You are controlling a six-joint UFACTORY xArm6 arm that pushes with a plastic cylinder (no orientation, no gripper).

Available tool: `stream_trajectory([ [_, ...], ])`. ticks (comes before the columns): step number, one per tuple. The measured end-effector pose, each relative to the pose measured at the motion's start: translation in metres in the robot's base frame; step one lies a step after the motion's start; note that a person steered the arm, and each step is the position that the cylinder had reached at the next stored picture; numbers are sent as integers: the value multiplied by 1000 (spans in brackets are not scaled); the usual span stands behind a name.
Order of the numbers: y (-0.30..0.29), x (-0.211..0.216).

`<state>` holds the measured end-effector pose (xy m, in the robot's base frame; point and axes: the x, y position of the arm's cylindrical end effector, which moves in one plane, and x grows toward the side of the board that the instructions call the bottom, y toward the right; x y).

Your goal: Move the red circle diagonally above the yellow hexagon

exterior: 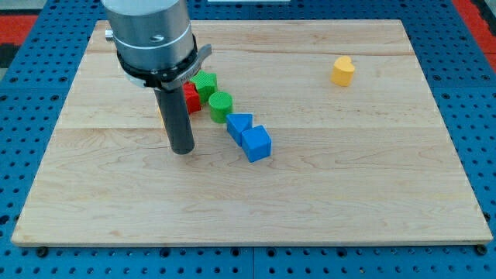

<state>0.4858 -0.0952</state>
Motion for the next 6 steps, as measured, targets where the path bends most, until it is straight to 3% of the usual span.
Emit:
stream_trajectory([
  [1,-35,0],
  [2,-113,-19],
  [3,-120,-74],
  [5,-72,-219],
  [6,26,-220],
])
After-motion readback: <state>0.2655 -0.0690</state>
